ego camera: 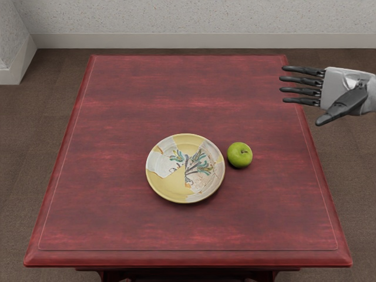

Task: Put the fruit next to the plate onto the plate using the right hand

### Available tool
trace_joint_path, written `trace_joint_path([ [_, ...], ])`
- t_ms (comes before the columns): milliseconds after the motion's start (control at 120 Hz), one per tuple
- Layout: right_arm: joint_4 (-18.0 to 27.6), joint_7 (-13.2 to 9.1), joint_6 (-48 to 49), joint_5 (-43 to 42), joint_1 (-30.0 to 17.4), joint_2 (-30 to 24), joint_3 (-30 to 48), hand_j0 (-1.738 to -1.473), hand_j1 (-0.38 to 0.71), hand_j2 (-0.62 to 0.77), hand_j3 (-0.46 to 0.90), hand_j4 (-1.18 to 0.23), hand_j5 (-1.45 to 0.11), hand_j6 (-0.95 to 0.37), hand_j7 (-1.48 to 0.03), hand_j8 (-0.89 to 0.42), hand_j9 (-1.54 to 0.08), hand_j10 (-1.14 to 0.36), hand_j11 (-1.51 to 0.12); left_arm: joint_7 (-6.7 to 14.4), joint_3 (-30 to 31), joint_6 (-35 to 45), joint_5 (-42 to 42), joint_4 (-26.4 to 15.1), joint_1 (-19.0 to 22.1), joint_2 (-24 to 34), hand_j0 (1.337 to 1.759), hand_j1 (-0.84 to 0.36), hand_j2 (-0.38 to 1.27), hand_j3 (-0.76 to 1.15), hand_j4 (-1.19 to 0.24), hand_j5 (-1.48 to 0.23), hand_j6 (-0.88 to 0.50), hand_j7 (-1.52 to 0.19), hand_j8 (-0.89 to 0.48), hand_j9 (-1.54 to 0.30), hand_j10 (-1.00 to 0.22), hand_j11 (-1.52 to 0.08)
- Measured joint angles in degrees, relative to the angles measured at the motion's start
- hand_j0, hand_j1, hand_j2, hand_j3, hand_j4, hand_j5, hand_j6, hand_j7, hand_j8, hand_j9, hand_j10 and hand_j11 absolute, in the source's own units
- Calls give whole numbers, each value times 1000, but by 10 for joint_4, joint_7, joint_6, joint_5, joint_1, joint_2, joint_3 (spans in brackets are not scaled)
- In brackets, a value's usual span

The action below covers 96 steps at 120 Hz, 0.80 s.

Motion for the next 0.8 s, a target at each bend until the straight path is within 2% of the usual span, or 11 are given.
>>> trace_joint_path([
  [142, -7, 0, 0, -8, 9, 7, 4, -1658, -315, -5, 0, -27, -38, -26, -38, -27, -38, -27, -38, 0, 0, 0, 0, 0, 0, 0, 1658, 73, 47, 0, -230, -299, -230, -299, -230, -299, -230, -299],
  [283, -5, 6, 0, -34, 49, 2, 20, -1658, -308, -6, 0, -33, -45, -32, -46, -32, -45, -33, -45, 0, 0, 0, 0, 0, 0, 0, 1658, 73, 47, 0, -230, -299, -230, -299, -230, -299, -230, -299],
  [350, 35, 9, 0, -91, 59, -16, 44, -1658, -303, -7, 0, -37, -51, -36, -51, -37, -51, -38, -51, 0, 0, 0, 0, 0, 0, 0, 1658, 73, 47, 0, -230, -299, -230, -299, -230, -299, -230, -299],
  [458, 136, 12, 0, -199, 65, -52, 67, -1658, -298, -8, 0, -42, -56, -42, -57, -42, -56, -43, -56, 0, 0, 0, 0, 0, 0, 0, 1658, 73, 47, 0, -230, -299, -230, -299, -230, -299, -230, -299],
  [533, 184, 12, 0, -258, 66, -64, 72, -1658, -253, -15, 0, -81, -105, -81, -105, -81, -105, -81, -105, 0, 0, 0, 0, 0, 0, 0, 1658, 73, 47, 0, -230, -299, -230, -299, -230, -299, -230, -299],
  [667, 228, 6, -2, -347, 50, -57, 74, -1658, -177, -27, 0, -146, -188, -147, -188, -146, -188, -146, -188, 0, 0, 0, 0, 0, 0, 0, 1658, 73, 47, 0, -230, -299, -230, -299, -230, -299, -230, -299],
  [800, 244, -37, -44, -432, 33, -11, 73, -1658, -126, -35, 0, -191, -244, -192, -244, -191, -244, -190, -244, 0, 0, 0, 0, 0, 0, 0, 1658, 73, 46, 0, -230, -299, -230, -299, -230, -299, -230, -299],
])
